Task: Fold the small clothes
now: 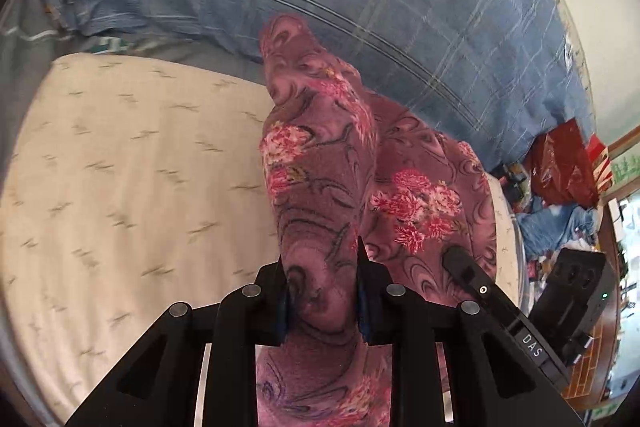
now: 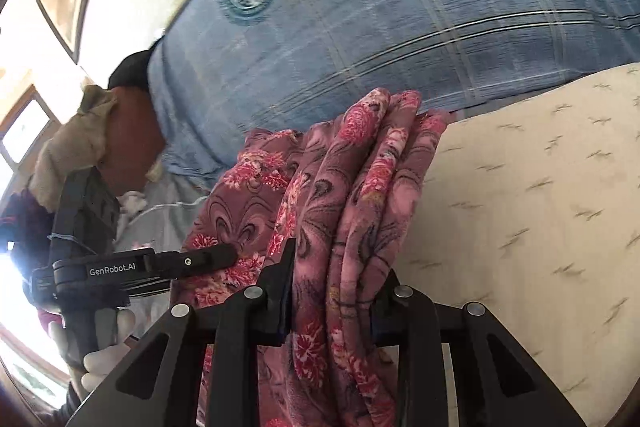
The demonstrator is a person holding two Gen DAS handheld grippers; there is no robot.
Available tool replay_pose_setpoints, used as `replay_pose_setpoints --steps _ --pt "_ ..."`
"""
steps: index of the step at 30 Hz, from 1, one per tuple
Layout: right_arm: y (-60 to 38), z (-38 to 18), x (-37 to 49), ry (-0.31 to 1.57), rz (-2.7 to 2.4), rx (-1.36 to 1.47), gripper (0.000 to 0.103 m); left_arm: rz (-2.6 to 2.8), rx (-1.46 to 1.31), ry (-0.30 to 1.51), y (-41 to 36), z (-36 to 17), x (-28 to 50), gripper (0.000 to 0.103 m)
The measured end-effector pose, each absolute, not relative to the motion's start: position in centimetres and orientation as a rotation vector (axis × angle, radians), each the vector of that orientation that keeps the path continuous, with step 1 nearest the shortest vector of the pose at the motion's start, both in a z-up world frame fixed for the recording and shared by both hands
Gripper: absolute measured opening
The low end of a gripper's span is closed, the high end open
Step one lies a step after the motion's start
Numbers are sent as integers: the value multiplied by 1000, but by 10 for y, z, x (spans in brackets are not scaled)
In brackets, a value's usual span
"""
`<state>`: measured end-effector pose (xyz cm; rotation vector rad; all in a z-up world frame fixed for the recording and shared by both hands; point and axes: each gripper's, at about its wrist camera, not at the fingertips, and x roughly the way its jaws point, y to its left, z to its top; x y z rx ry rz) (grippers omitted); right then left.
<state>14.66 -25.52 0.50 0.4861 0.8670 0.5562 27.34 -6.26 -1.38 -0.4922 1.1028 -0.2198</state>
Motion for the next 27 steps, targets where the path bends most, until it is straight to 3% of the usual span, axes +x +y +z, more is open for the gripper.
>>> replay_pose_setpoints --steps 7,13,17,19,22,27 --pt "-201 5 132 884 638 492 28 -166 -517 1098 -5 1 219 24" --pt "-171 -19 119 933 640 486 28 -134 -527 1148 17 -28 202 27" --pt "-173 -55 117 1006 555 483 33 -97 -535 1186 31 -56 196 57" --pt "-190 -64 116 1015 551 585 43 -110 -584 1182 41 -54 190 58" --pt "-212 -58 117 1019 512 632 48 -102 -605 1136 57 -37 180 54" --pt "-206 -19 121 902 493 544 47 -92 -470 1032 44 -2 191 55"
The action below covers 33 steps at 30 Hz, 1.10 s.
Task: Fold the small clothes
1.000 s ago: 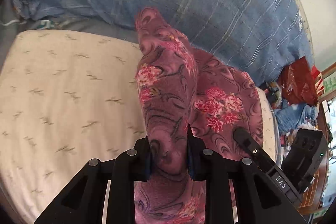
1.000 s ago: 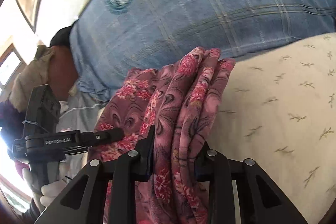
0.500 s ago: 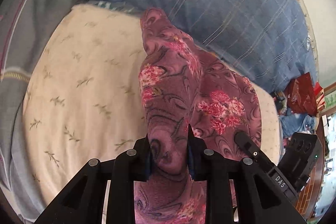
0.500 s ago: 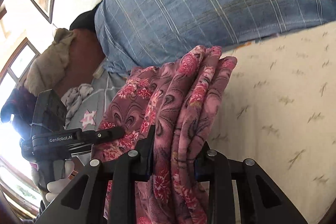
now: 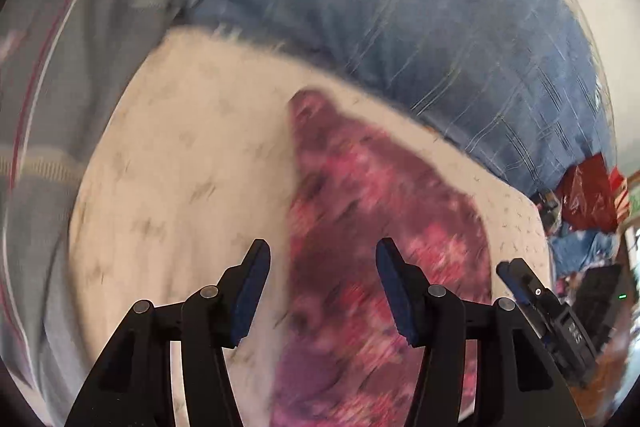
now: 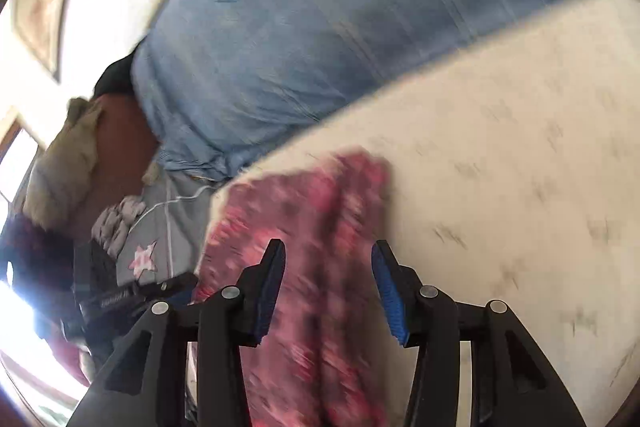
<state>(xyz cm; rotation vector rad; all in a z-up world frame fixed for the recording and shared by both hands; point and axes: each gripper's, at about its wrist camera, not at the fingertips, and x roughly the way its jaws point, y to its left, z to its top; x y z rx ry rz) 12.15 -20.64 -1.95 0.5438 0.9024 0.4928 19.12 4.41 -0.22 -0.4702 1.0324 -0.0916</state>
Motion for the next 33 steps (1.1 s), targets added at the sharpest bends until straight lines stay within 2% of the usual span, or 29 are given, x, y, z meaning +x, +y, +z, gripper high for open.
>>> replay_pose_setpoints --steps 4,6,8,11,18,21,22,29,33 --pt "-166 -7 133 856 533 332 42 -35 -256 1044 16 -8 223 56" --pt "-154 -21 146 896 509 275 41 -11 -215 1094 11 -29 237 61" --pt "-150 -48 158 968 450 222 40 -20 -276 1130 16 -47 247 76" --pt "-163 -55 162 934 468 291 40 -39 -332 1090 24 -49 245 79" --pt "-168 -56 165 940 486 314 41 -10 -292 1078 13 -48 241 80" --pt "-164 -47 160 949 459 286 41 1 -262 1064 10 -32 228 77" --pt "-163 -42 156 945 447 276 45 2 -242 1055 9 -27 222 76" --pt "-172 -11 101 847 504 286 45 8 -138 1021 2 -6 172 76" --pt "-166 -37 85 915 454 167 45 31 -102 1045 -5 -20 159 79"
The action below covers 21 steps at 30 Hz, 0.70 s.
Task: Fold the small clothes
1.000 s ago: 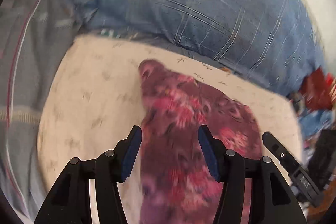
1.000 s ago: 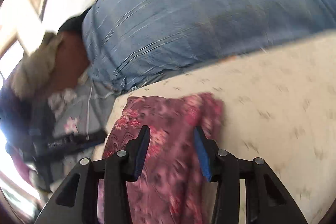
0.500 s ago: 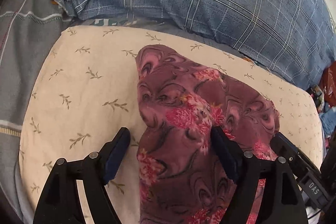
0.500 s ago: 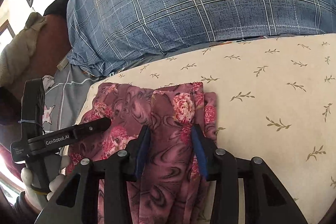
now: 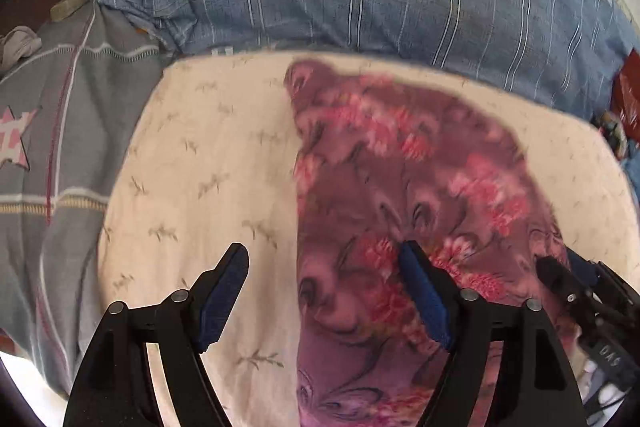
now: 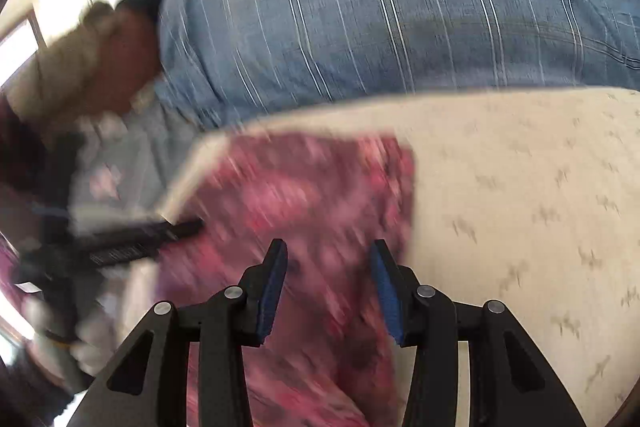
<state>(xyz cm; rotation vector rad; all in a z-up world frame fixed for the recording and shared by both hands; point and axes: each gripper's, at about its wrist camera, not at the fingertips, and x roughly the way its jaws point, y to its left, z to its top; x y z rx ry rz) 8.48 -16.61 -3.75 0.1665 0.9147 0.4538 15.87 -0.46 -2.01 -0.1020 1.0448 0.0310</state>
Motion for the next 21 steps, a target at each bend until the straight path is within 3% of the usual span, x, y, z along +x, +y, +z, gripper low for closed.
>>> replay_pose_setpoints --steps 1,3,13,21 --pt "-166 -45 84 927 447 155 56 36 -107 1038 -5 -22 157 80" --pt "-178 -56 82 882 433 222 64 41 -112 1029 -4 -22 158 80" --pt "-186 -35 68 917 400 243 66 2 -85 1030 -3 1 124 76" --pt "-196 -60 35 922 403 172 75 16 -190 1044 16 -21 96 88"
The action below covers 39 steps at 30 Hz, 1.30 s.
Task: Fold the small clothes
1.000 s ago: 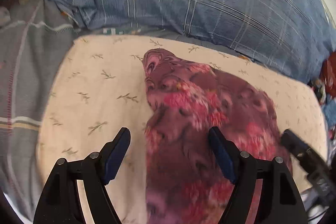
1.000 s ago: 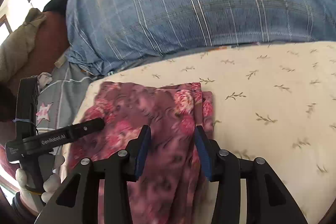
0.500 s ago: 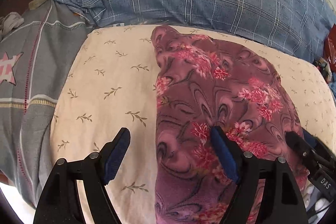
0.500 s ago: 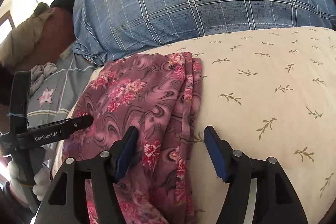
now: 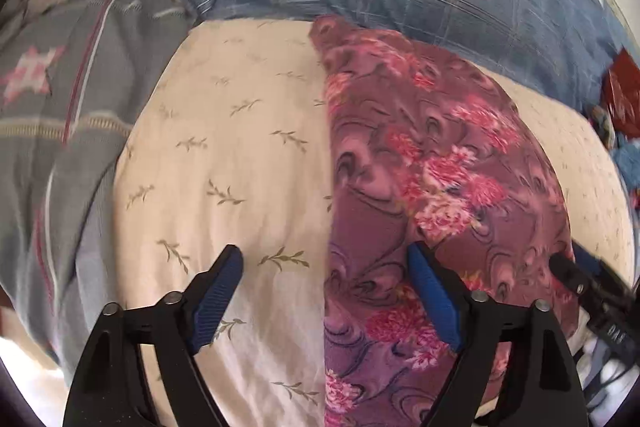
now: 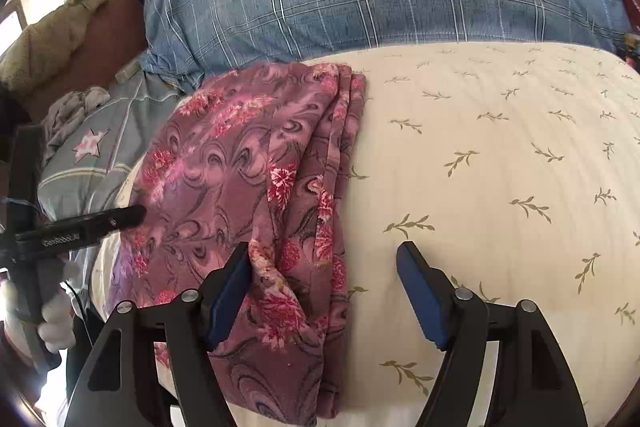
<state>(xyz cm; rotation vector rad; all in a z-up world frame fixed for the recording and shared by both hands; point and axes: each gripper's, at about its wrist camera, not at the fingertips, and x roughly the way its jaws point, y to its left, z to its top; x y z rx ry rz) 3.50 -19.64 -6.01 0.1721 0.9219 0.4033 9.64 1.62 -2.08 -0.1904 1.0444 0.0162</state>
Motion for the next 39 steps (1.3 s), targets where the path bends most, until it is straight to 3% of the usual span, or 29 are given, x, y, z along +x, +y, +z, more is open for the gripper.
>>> replay_pose_setpoints --steps 13,16,22,27,31,39 --pt "-177 -63 28 873 341 124 97 14 -312 1072 36 -32 97 97" --pt "-174 -64 27 861 340 106 99 36 -312 1064 36 -33 96 102" --pt "-163 -68 17 801 307 8 102 39 -330 1067 38 -35 96 103" --pt "-170 -57 22 907 328 -4 101 22 -329 1068 39 -19 86 96" --pt "-192 -42 3 888 272 49 103 1 -213 1051 23 -11 64 96" --pt "-201 -68 -9 976 162 -2 102 51 -98 1107 -1 -38 61 101"
